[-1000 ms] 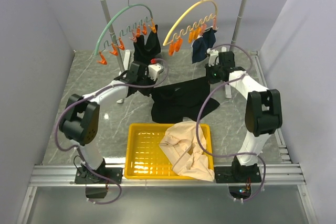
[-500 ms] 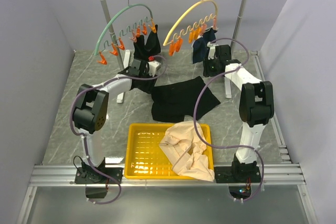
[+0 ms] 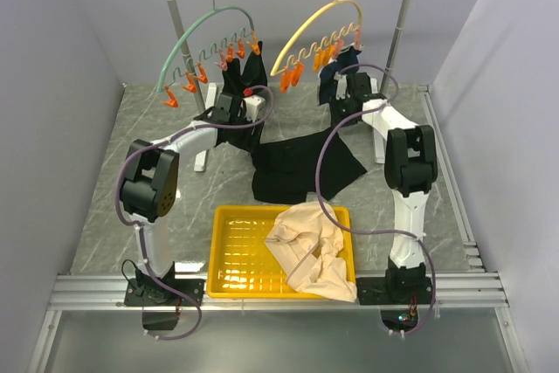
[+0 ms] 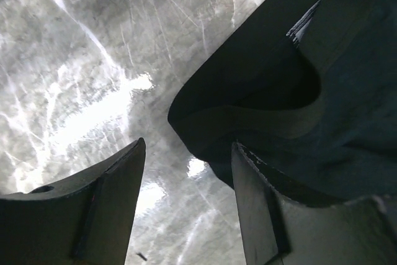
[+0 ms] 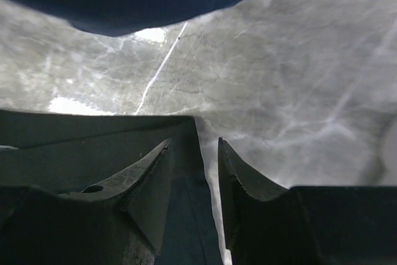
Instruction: Clip the underwear to the hanger
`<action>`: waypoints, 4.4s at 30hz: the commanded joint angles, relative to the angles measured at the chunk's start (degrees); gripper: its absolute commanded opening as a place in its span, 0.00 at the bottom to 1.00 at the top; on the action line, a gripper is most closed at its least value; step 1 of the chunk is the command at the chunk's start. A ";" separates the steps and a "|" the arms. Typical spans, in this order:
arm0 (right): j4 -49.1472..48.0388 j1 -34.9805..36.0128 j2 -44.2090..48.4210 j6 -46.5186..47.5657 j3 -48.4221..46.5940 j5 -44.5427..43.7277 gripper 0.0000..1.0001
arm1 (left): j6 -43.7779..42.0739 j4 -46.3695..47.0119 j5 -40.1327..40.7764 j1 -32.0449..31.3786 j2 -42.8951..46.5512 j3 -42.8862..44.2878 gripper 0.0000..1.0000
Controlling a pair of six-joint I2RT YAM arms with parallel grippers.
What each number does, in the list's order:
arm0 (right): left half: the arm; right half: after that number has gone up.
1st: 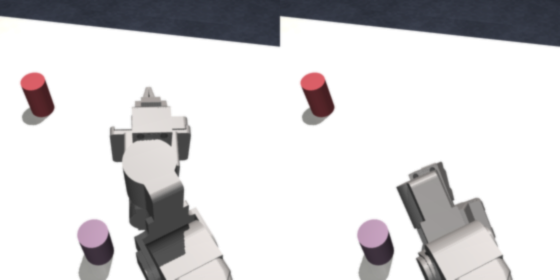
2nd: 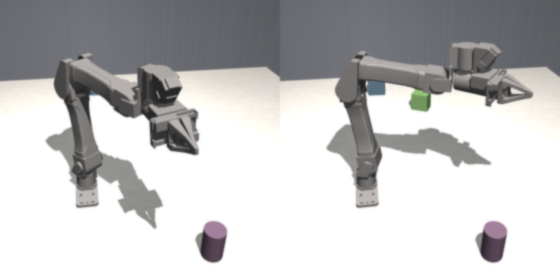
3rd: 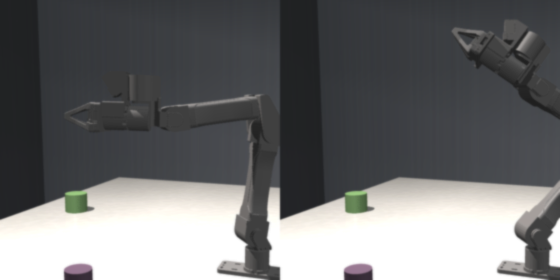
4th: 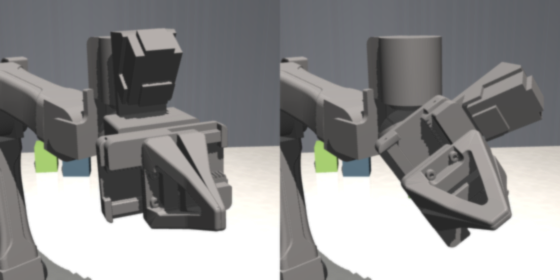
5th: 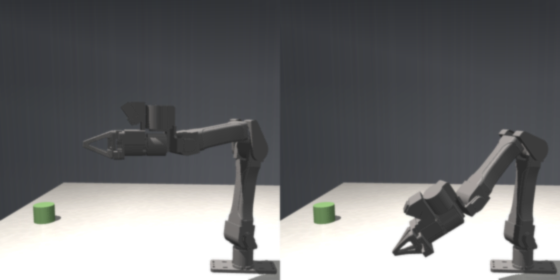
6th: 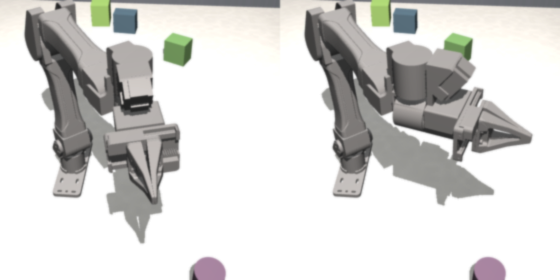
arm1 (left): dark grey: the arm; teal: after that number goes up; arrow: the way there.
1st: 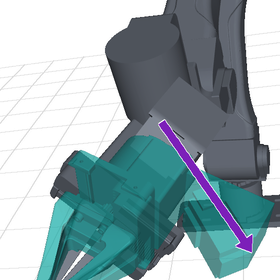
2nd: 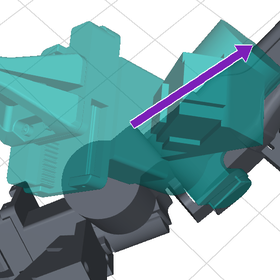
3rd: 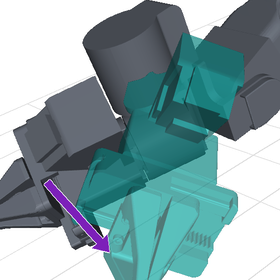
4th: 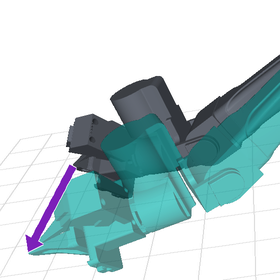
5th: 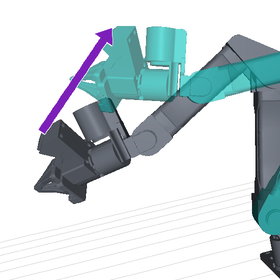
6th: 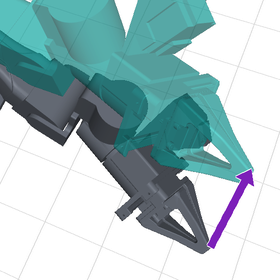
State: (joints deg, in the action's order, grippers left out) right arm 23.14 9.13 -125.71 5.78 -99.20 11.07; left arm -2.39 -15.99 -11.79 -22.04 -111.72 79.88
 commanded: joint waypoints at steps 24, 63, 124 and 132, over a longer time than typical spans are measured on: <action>12.01 2.30 -4.53 8.37 -10.48 4.75 0.50 | -5.25 2.80 -9.21 0.42 -2.01 3.62 0.59; 15.54 2.74 -8.76 10.65 -16.11 0.01 0.03 | -23.71 -6.76 -17.30 2.44 -6.76 7.57 0.00; 21.61 3.45 -6.84 6.88 -19.37 -1.40 0.00 | -19.58 -10.20 -10.97 3.76 -12.47 13.38 0.01; 20.80 1.33 -5.42 6.87 -19.54 -1.32 0.00 | -19.58 -10.03 -10.88 3.76 -12.64 13.55 0.00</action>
State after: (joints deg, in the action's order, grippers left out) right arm 45.19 11.25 -134.76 12.84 -117.60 9.87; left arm -21.69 -26.00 -22.96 -18.24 -123.76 91.66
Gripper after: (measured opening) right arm 0.007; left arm 0.012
